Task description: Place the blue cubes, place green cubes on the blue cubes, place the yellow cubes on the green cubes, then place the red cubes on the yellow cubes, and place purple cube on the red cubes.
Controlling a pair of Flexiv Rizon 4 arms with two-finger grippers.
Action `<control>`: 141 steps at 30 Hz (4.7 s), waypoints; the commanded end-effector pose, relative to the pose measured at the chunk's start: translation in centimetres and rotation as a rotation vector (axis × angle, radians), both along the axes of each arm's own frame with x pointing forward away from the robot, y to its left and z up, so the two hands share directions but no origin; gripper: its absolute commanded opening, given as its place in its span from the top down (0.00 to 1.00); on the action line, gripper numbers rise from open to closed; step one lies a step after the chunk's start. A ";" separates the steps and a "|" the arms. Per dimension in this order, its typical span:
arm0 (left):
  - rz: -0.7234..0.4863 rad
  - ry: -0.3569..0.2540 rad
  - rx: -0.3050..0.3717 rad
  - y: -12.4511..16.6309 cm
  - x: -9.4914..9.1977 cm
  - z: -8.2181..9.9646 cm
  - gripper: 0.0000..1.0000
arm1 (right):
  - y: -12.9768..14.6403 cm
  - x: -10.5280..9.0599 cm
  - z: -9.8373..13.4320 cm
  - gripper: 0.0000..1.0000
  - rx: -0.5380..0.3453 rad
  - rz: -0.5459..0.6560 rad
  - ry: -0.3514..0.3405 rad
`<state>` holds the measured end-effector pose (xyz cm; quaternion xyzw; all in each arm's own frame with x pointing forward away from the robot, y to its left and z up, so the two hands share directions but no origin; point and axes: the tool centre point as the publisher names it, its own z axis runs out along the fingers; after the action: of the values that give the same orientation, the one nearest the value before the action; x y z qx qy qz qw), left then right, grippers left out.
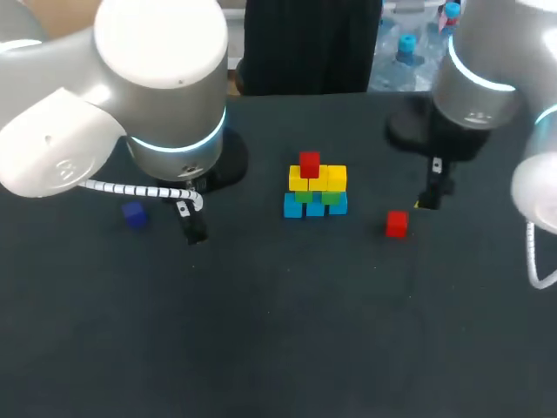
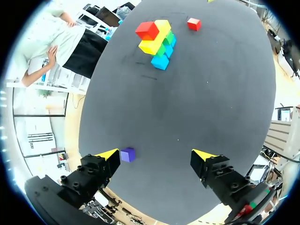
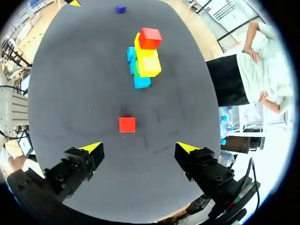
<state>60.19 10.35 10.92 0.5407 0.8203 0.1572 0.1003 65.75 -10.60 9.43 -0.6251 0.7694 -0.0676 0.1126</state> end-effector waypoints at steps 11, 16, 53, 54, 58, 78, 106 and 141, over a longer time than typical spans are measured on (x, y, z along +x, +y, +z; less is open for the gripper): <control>-0.003 0.001 -0.002 0.1 0.0 0.0 0.00 | 1.2 -0.8 -3.2 0.00 -0.108 -0.077 0.005; -0.003 0.001 -0.002 0.1 0.0 0.0 0.00 | -0.4 -0.9 -3.8 0.00 -0.105 -0.126 0.025; -0.003 0.001 -0.002 0.1 0.0 0.0 0.00 | 1.4 0.5 -7.0 0.00 0.071 0.072 0.108; -0.003 0.001 -0.002 0.1 0.0 0.0 0.00 | 1.4 0.5 -7.1 0.00 0.063 0.083 0.110; -0.003 0.001 -0.002 0.1 0.0 0.0 0.00 | 1.7 0.5 -7.5 0.00 0.061 0.087 0.116; -0.003 0.001 -0.002 0.1 0.0 0.0 0.00 | 2.2 0.2 -9.2 0.30 0.037 0.098 0.138; -0.003 0.001 -0.002 0.1 0.0 0.0 0.00 | 0.8 1.2 -6.0 1.00 -0.012 0.059 0.084; -0.003 0.001 -0.002 0.1 0.0 0.0 0.00 | 5.6 6.2 3.3 1.00 0.023 0.114 0.020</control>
<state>60.19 10.35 10.92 0.5407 0.8203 0.1571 0.1004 71.67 -5.37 12.88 -0.6676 0.7339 -0.0460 0.1167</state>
